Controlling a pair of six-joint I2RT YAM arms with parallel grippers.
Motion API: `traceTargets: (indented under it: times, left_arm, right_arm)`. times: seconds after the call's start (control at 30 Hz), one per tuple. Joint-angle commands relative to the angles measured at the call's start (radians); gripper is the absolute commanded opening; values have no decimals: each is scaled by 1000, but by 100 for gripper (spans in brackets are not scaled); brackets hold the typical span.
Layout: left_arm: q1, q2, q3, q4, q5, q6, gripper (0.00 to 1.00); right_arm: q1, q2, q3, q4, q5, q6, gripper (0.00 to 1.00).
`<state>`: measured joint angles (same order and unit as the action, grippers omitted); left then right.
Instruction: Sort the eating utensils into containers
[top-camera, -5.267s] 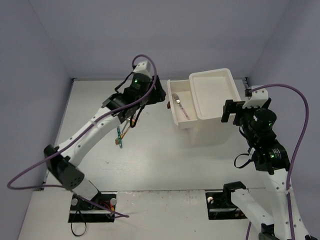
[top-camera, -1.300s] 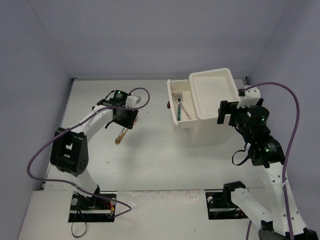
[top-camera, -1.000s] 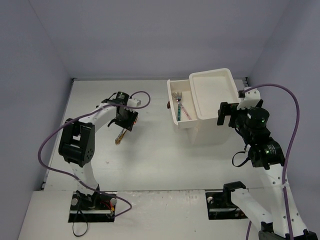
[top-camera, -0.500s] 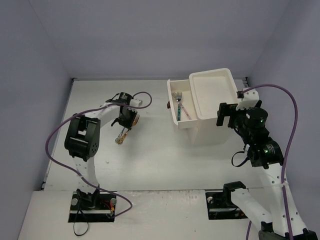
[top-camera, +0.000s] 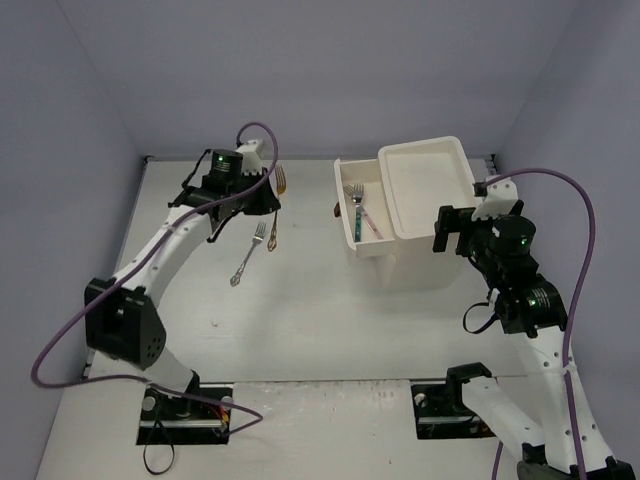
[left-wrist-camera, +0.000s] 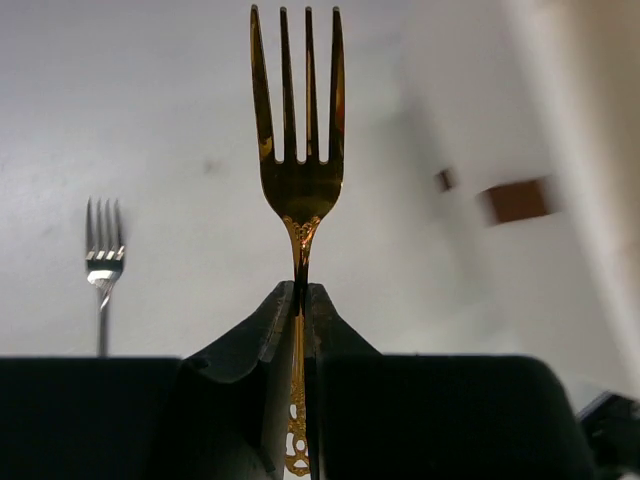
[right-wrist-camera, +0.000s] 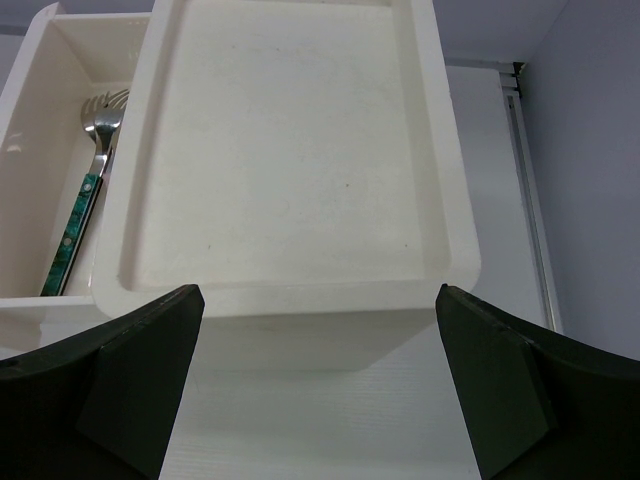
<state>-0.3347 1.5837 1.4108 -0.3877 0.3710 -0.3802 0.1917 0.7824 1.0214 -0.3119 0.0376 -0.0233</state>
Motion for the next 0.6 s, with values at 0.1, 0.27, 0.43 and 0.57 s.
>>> traceTargets:
  times: [0.1, 0.27, 0.43, 0.57]
  left_arm:
    - [-167, -39, 209, 224, 11, -430, 0]
    - [-286, 54, 313, 301, -62, -525, 1]
    - [-369, 166, 385, 343, -123, -558, 15]
    - [-386, 210, 422, 312, -182, -541, 25]
  right_arm:
    - [9, 15, 17, 57, 10, -2, 100]
    - [9, 10, 15, 57, 8, 2, 100]
    - [9, -11, 6, 56, 7, 9, 100]
    - [9, -31, 3, 53, 24, 6, 100]
